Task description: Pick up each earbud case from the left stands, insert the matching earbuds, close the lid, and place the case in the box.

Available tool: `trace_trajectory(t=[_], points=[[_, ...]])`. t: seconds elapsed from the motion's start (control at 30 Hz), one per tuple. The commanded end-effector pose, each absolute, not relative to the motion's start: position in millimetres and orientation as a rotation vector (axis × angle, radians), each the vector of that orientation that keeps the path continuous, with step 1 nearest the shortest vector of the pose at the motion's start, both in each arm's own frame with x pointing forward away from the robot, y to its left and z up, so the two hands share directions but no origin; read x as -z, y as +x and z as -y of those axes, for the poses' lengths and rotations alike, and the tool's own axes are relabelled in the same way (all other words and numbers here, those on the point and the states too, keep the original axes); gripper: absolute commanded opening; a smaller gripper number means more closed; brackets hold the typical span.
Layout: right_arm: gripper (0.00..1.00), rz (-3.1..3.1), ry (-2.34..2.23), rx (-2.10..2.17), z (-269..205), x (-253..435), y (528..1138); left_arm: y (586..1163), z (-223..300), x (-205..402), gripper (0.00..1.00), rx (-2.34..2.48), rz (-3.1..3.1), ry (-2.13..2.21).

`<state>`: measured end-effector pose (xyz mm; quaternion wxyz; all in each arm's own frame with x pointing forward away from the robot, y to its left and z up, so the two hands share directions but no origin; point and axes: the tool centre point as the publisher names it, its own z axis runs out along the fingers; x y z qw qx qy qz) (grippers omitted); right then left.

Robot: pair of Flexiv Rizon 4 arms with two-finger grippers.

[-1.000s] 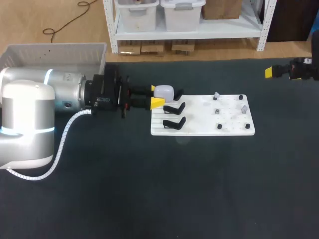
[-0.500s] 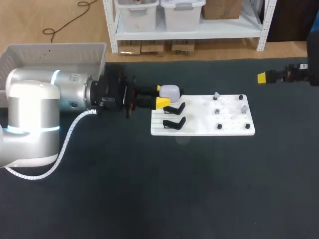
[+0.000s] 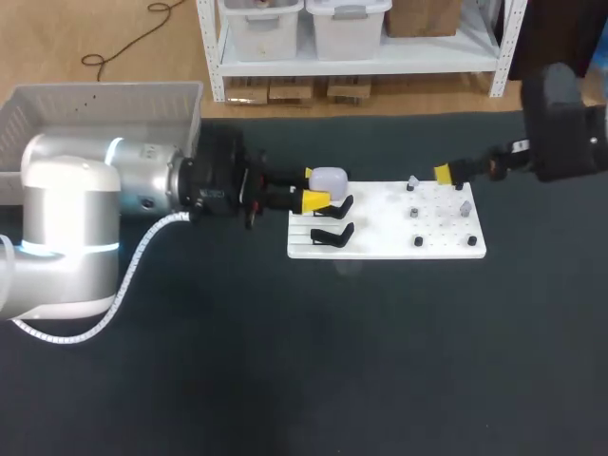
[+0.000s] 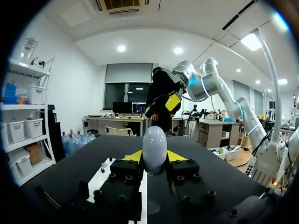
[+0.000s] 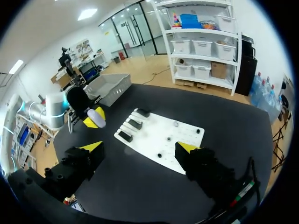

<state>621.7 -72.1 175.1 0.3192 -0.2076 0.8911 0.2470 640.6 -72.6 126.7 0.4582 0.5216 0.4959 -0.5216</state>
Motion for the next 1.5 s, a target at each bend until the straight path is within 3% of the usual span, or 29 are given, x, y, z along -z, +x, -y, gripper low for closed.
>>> trace_trajectory(t=[0.03, 1.5], points=[[1.0, -2.353, -0.542, -0.612, 58, -176, 620, 644, 75, -122, 0.0, 1.3, -1.207, 1.293], [1.0, -2.497, -0.688, -0.703, -39, -143, 602, 647, 83, -116, 0.0, 1.273, -1.173, 1.324]])
